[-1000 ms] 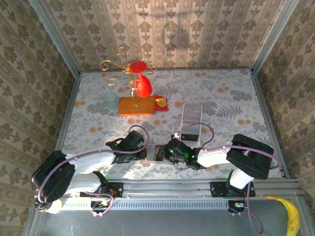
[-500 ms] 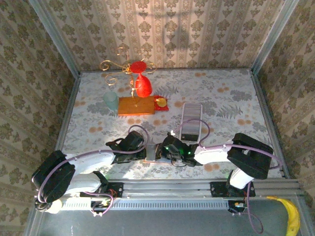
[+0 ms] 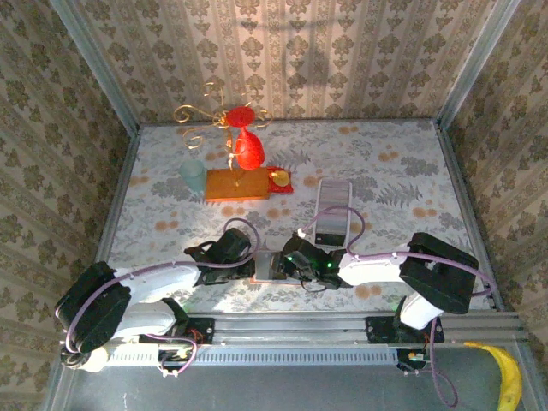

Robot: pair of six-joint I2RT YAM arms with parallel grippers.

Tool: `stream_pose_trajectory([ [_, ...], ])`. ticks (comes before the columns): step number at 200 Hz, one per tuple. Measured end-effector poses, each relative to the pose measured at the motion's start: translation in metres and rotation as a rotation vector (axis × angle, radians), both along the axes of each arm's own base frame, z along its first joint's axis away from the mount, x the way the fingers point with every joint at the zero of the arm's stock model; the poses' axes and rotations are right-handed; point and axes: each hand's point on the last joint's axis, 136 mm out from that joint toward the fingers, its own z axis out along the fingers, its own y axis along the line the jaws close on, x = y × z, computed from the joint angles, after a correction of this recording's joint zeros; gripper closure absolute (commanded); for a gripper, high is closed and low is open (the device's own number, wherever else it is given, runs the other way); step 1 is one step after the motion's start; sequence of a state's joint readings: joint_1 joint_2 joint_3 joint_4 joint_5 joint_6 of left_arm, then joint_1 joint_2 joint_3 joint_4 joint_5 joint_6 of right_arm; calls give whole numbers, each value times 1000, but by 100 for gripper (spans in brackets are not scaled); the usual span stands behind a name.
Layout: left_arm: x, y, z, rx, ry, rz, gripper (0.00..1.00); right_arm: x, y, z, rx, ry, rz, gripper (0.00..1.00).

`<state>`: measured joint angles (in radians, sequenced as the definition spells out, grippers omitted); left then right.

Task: Put the credit cards into the card holder
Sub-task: Insert the credit card into the card slot.

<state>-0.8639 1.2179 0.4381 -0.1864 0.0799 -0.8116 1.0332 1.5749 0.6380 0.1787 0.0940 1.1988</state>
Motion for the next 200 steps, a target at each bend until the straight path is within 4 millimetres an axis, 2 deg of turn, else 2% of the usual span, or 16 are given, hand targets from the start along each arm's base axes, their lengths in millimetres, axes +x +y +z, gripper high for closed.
stream_pose_trajectory([
  [43, 0, 0, 0, -1, 2, -2, 90, 1, 0, 0, -39, 1, 17, 68],
  [65, 0, 0, 0, -1, 1, -1, 90, 4, 7, 0, -39, -3, 31, 71],
  [105, 0, 0, 0, -1, 2, -1, 91, 6, 20, -1, -38, 5, 58, 70],
  [131, 0, 0, 0, -2, 3, 2, 91, 6, 17, -2, -60, 4, 67, 68],
  [200, 2, -3, 0, -11, -3, 1, 92, 3, 14, -1, -73, 8, 73, 73],
])
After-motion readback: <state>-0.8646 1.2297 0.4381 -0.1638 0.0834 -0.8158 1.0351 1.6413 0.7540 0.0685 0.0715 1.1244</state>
